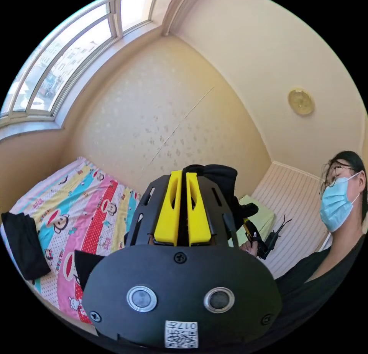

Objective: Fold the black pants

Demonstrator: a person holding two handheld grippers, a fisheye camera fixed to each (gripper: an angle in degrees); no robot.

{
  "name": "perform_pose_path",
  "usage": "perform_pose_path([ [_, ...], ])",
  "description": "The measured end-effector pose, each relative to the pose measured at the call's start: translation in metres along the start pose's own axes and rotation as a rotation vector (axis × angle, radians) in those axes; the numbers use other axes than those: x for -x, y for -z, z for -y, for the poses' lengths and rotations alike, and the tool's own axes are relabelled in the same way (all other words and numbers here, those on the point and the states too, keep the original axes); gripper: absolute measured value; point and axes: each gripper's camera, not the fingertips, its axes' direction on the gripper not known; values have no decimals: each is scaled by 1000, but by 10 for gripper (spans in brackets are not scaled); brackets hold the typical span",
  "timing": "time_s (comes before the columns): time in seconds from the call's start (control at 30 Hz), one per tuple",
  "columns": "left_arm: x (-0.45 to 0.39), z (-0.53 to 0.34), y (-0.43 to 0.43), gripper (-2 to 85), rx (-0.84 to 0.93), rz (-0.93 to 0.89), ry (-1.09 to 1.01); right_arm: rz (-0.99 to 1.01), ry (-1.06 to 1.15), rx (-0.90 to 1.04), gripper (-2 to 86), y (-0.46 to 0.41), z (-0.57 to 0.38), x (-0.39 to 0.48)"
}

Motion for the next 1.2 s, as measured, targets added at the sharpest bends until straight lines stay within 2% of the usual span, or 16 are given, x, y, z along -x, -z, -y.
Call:
perform_pose_path([
  [0.23,-98,28,84,-5,-298,-227,-166,126,147,-254,23,71,47,81],
  [0.3,-118,39,101,-4,-328,-250,-207,195,173,-322,22,87,62,101],
  [0.47,-159,64,125,-3,-403,-348,-340,213,229,-444,22,112,95,133],
  [0.53,-168,75,126,-3,-403,-320,-381,193,252,-449,22,114,106,139],
  [0.67,-148,83,100,-2,-374,-196,-332,-18,226,-367,21,72,116,136],
  [0.77,-98,102,41,1,-283,-108,-226,-205,187,-208,21,-2,124,101],
  [0.83,-36,133,-45,6,-166,-37,-108,-306,157,-66,21,-71,136,58],
  [0.87,-18,142,-74,9,-128,-8,-85,-355,126,24,21,-125,146,19],
  [0.93,69,161,-190,26,53,169,39,-391,46,135,21,-211,157,-58],
  [0.97,88,158,-211,30,95,210,69,-377,-44,208,19,-263,153,-118],
  [1.03,154,126,-268,37,358,413,110,-431,-258,388,16,-307,131,-198],
  [1.1,190,78,-280,39,502,456,112,-473,-450,387,11,-301,74,-258],
  [1.13,209,35,-279,39,566,421,72,-449,-457,385,10,-297,54,-267],
  [1.2,237,-40,-272,40,712,430,52,-438,-417,583,6,-295,-33,-295],
])
